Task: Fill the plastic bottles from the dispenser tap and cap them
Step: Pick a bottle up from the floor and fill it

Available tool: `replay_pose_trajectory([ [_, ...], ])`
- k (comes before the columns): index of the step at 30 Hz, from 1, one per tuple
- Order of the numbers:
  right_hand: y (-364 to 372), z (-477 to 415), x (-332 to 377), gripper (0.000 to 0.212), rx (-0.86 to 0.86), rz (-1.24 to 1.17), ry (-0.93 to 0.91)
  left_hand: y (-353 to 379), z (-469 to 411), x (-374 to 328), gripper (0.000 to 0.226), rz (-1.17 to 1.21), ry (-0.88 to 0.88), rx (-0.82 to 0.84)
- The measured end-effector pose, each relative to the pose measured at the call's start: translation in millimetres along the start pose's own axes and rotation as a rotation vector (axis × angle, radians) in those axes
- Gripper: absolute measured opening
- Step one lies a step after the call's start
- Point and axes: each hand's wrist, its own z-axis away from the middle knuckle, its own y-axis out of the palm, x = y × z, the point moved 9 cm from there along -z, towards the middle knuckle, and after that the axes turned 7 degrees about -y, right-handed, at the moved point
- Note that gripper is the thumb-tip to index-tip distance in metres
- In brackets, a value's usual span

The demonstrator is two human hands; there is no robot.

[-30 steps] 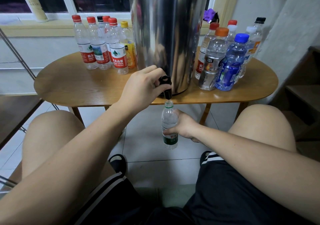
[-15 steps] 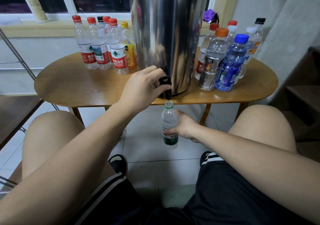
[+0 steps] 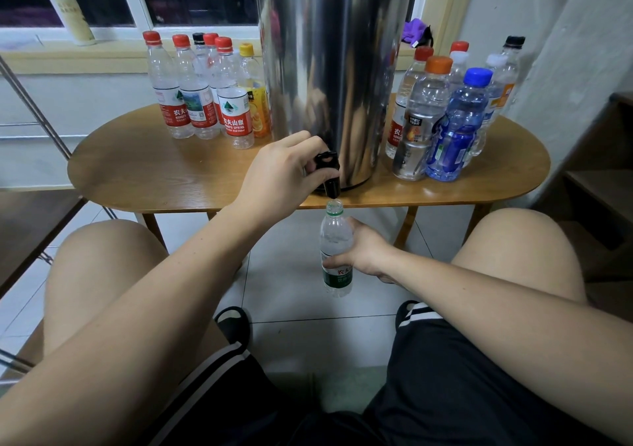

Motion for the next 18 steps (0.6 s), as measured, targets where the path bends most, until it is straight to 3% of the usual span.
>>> replay_pose_trajectory([
  [18, -1.2, -1.0, 0.7, 0.084, -0.014, 0.016, -0.008, 0.8, 0.1, 2.5, 0.024, -0.008, -0.010, -0.002],
])
